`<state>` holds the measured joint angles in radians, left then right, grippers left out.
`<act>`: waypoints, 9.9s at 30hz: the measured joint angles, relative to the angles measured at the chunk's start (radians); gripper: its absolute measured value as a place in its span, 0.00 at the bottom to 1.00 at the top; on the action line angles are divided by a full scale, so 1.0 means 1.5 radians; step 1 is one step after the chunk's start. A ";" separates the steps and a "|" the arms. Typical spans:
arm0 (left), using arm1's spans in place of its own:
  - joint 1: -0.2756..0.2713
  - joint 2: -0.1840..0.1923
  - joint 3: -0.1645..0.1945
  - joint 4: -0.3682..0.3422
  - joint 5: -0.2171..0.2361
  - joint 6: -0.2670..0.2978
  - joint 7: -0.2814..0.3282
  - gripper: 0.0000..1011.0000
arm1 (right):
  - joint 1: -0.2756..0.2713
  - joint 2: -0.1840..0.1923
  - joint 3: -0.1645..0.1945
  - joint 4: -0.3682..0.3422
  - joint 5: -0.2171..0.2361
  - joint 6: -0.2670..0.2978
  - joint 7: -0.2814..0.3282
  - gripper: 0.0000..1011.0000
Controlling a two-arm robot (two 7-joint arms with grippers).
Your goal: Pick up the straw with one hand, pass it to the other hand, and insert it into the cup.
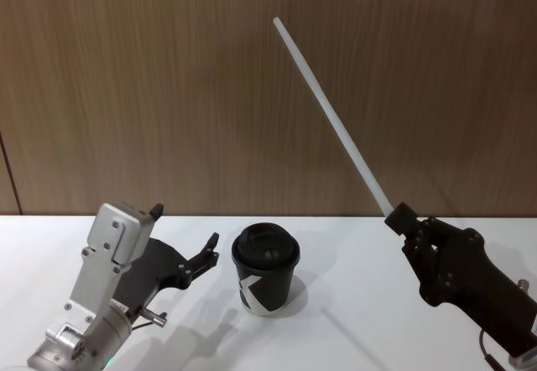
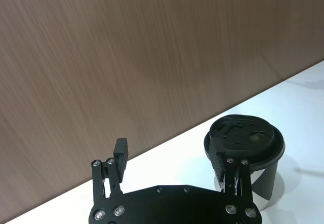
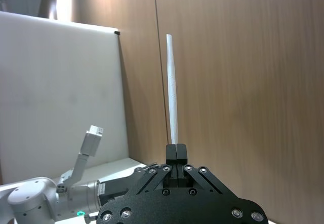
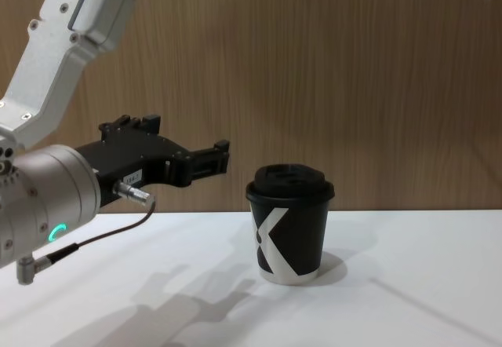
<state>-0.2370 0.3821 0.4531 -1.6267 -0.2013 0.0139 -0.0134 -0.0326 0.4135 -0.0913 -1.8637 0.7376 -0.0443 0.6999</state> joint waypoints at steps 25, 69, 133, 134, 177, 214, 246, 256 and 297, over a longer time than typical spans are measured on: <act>-0.012 0.016 -0.043 -0.033 -0.159 -0.017 -0.183 0.99 | 0.004 0.005 -0.006 -0.005 0.027 0.005 0.026 0.00; -0.093 -0.021 -0.025 -0.044 -0.494 0.058 -0.493 0.99 | 0.005 0.006 -0.007 -0.005 0.031 0.005 0.030 0.00; -0.159 -0.092 0.039 0.054 -0.540 0.041 -0.492 0.40 | 0.005 0.006 -0.007 -0.005 0.030 0.005 0.030 0.00; -0.159 -0.092 0.039 0.055 -0.540 0.041 -0.492 0.38 | 0.005 0.006 -0.007 -0.005 0.030 0.005 0.030 0.00; -0.164 -0.081 0.046 0.046 -0.520 0.038 -0.476 0.00 | 0.005 0.006 -0.007 -0.005 0.031 0.005 0.030 0.74; -0.155 0.053 0.064 -0.122 -0.251 0.081 -0.218 0.00 | 0.005 0.006 -0.007 -0.005 0.030 0.005 0.030 0.99; -0.113 0.016 0.039 -0.064 -0.227 0.084 -0.156 0.00 | 0.005 0.006 -0.007 -0.005 0.030 0.005 0.030 0.99; -0.118 0.005 0.032 -0.040 -0.240 0.086 -0.172 0.00 | 0.005 0.006 -0.007 -0.005 0.030 0.005 0.030 0.99; -0.166 -0.053 0.056 0.079 -0.191 0.080 -0.201 0.00 | 0.005 0.006 -0.007 -0.005 0.030 0.005 0.030 0.99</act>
<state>-0.4853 0.3032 0.5365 -1.5088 -0.4876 0.1333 -0.3156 -0.0252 0.4221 -0.1018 -1.8717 0.7833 -0.0364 0.7449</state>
